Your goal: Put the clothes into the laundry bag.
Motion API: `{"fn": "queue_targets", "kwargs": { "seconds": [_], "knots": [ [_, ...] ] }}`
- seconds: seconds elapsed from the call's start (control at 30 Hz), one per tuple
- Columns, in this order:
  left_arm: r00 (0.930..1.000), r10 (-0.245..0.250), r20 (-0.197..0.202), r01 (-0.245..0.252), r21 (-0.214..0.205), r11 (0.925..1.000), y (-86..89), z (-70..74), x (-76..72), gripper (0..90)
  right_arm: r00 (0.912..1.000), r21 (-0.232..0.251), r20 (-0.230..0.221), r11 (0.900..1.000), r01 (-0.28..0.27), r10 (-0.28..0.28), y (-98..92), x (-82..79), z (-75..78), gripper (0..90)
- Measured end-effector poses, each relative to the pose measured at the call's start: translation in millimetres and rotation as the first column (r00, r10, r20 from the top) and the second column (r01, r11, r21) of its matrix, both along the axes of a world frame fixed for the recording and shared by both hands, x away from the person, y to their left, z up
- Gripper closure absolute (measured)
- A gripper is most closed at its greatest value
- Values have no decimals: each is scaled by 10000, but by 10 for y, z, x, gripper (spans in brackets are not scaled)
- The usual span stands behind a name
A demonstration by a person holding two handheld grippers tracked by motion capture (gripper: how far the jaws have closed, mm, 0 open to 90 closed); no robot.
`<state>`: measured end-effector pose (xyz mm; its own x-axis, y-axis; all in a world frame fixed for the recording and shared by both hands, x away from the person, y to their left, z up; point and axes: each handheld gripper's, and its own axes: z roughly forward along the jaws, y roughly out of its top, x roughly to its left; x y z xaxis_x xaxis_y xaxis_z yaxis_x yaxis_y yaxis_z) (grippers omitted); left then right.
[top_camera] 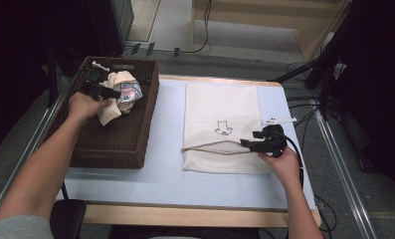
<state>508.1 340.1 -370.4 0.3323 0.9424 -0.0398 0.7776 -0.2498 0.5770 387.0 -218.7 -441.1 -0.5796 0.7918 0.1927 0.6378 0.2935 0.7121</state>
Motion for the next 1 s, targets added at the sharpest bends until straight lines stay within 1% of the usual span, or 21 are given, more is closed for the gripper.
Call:
{"fn": "queue_targets", "kwargs": {
  "seconds": [0.1, 0.13, 0.17, 0.2, 0.23, 0.3, 0.33, 0.4, 0.43, 0.47, 0.6, 0.63, 0.7, 0.73, 0.77, 0.83, 0.87, 0.9, 0.93, 0.97, 1.0],
  "knots": [
    [9998, -190, 86, 191, -68, 9998, -5, 121, -41, 622, 10000, 35, 61, 10000, -27, 27, -2, -3, 4, 332],
    [9997, -257, 53, 258, -20, 9997, -4, 163, -50, 622, 10000, 42, 89, 10000, -32, 32, -4, -3, 6, 332],
    [9995, -294, 108, 294, -2, 9996, -2, 212, -62, 622, 9999, 49, 98, 10000, -47, 47, -7, -3, 8, 331],
    [9994, -319, 112, 319, -44, 9995, 1, 245, -69, 621, 9999, 40, 103, 10000, -33, 33, -8, -5, 11, 332],
    [9993, -322, 173, 326, -268, 9991, 15, 299, -81, 621, 9999, 49, 102, 10000, -44, 43, -9, -5, 12, 332],
    [9991, -378, 213, 388, -522, 9979, 32, 373, -95, 620, 9999, 65, 102, 10000, -43, 42, -10, -7, 16, 331],
    [9985, -475, 254, 486, -436, 9979, 30, 423, -106, 620, 9999, 69, 123, 10000, -55, 54, -9, -6, 16, 331],
    [9977, -644, 196, 650, -285, 9975, 16, 497, -118, 620, 9999, 67, 102, 10000, -56, 55, -7, -7, 17, 331],
    [9977, -644, 196, 650, -285, 9975, 16, 497, -118, 619, 9999, 67, 102, 10000, -56, 55, -7, -7, 17, 331],
    [9965, -803, 228, 809, -281, 9963, 3, 573, -136, 619, 9999, 69, 95, 9999, -88, 87, -5, -5, 15, 331],
    [9929, -1132, 365, 1141, -237, 9932, -24, 745, -175, 618, 9999, 57, 63, 9999, -107, 107, -4, -9, 15, 334],
    [9916, -1200, 483, 1211, -201, 9924, -41, 806, -194, 618, 9999, 63, 68, 9999, -107, 106, -4, -8, 13, 334],
    [9889, -1387, 541, 1394, -87, 9902, -70, 903, -218, 618, 10000, 83, 22, 9999, -97, 97, -5, -10, 12, 336],
    [9889, -1387, 541, 1394, -87, 9902, -70, 903, -218, 617, 9999, 83, 14, 9999, -104, 104, -5, -11, 12, 336],
    [9857, -1602, 513, 1607, -49, 9870, -99, 990, -238, 617, 10000, 93, -6, 9999, -96, 96, -6, -14, 13, 336],
    [9820, -1791, 604, 1795, -19, 9838, -131, 1072, -262, 615, 9999, 109, 12, 9999, -135, 135, -9, -14, 16, 337],
    [9820, -1791, 604, 1795, -19, 9838, -131, 1072, -262, 615, 9999, 115, 7, 9998, -138, 138, -11, -15, 17, 337],
    [9796, -1901, 649, 1908, -57, 9816, -144, 1109, -273, 615, 9999, 115, 7, 9998, -138, 138, -11, -15, 17, 337],
    [9755, -2113, 613, 2131, -238, 9767, -161, 1181, -284, 615, 9999, 137, 38, 9998, -109, 108, -11, -19, 19, 338],
    [9755, -2113, 613, 2131, -238, 9767, -161, 1181, -284, 615, 9999, 137, 38, 9998, -109, 108, -11, -19, 19, 338],
    [9681, -2434, 587, 2446, -141, 9695, -184, 1252, -295, 615, 10000, 148, 21, 9998, -93, 93, -15, -23, 24, 339]
  ]
}}
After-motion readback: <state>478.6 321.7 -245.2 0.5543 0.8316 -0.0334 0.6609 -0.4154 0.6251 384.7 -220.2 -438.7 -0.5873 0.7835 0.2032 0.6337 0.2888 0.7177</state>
